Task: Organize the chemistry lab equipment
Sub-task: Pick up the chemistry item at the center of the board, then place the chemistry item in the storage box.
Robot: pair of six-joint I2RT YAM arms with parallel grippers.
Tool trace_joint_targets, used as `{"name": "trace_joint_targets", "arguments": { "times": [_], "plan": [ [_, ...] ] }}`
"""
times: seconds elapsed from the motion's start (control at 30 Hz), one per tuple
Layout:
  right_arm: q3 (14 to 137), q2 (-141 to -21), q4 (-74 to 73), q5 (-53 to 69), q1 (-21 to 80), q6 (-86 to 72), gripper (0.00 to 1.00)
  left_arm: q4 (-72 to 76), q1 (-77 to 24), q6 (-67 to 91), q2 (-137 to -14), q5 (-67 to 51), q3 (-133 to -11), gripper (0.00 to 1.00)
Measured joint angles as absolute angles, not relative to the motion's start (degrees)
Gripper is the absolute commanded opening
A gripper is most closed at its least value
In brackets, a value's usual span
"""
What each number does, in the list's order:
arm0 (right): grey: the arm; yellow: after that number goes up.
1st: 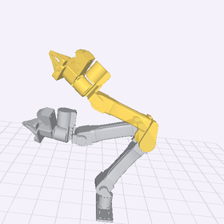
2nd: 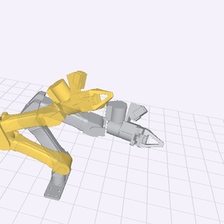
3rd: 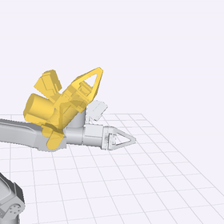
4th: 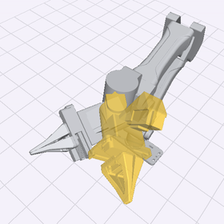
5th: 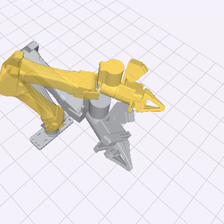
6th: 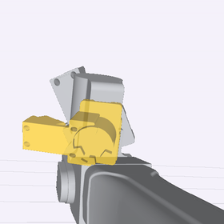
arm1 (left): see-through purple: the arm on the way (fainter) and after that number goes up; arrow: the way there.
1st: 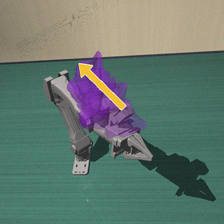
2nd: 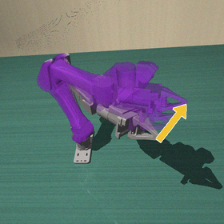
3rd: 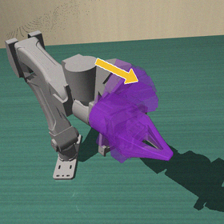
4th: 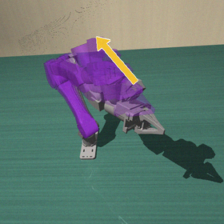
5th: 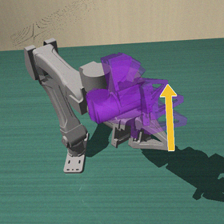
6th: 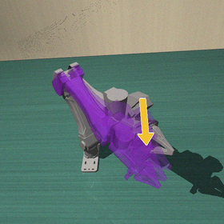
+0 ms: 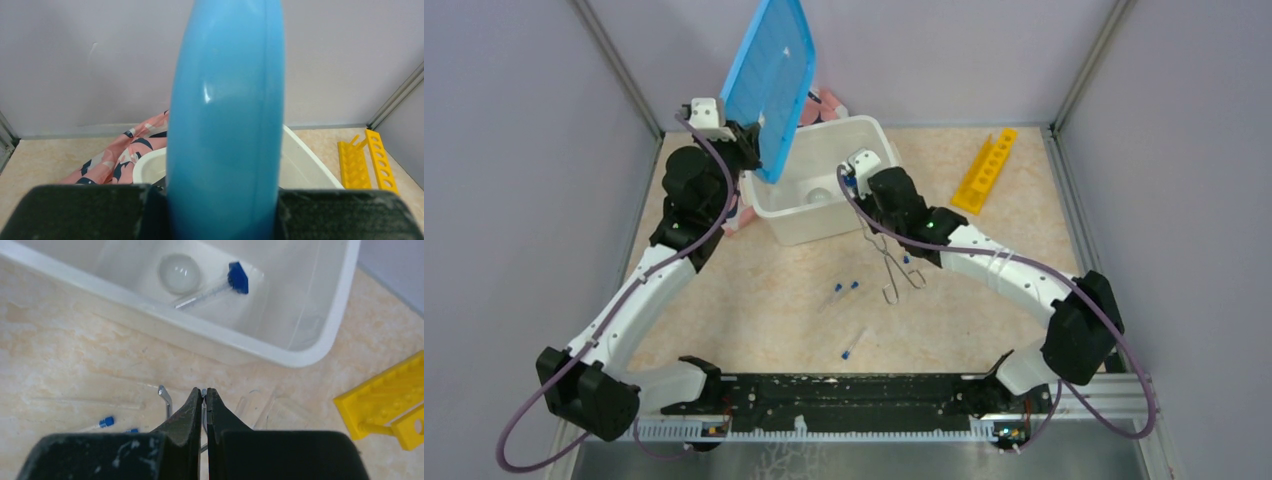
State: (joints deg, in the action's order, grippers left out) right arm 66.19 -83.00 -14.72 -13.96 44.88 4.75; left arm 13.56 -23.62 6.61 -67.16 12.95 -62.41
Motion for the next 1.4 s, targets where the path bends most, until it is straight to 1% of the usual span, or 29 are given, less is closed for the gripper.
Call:
{"name": "trace_joint_targets", "arguments": {
  "times": [0.4,0.57,0.8,0.9,1.23,1.4],
  "plan": [
    [83.77,-83.4,-17.19,-15.33,44.97,7.49,0.0,12.14,-23.9,6.0,-66.89,14.37,-65.95,0.0],
    [98.17,-88.75,-17.98,-15.62,44.97,9.89,0.0,11.31,-23.92,4.99,-66.59,15.03,-66.98,0.0],
    [110.93,-96.49,-16.73,-14.92,44.36,12.93,0.0,11.07,-23.92,3.01,-66.19,15.7,-67.44,0.0],
    [113.69,-100.07,-14.92,-13.56,43.24,13.89,0.0,11.09,-23.97,2.22,-65.95,16.12,-67.44,0.0],
    [114.43,-110.04,-3.18,-9.08,39.62,15.77,0.0,13.98,-24.01,0.3,-65.08,17.74,-65.98,0.0],
    [115.61,-115.28,-0.56,-6.66,38.92,16.62,0.0,16.29,-24.01,-0.93,-64.93,18.92,-64.01,0.0]
  ]
}}
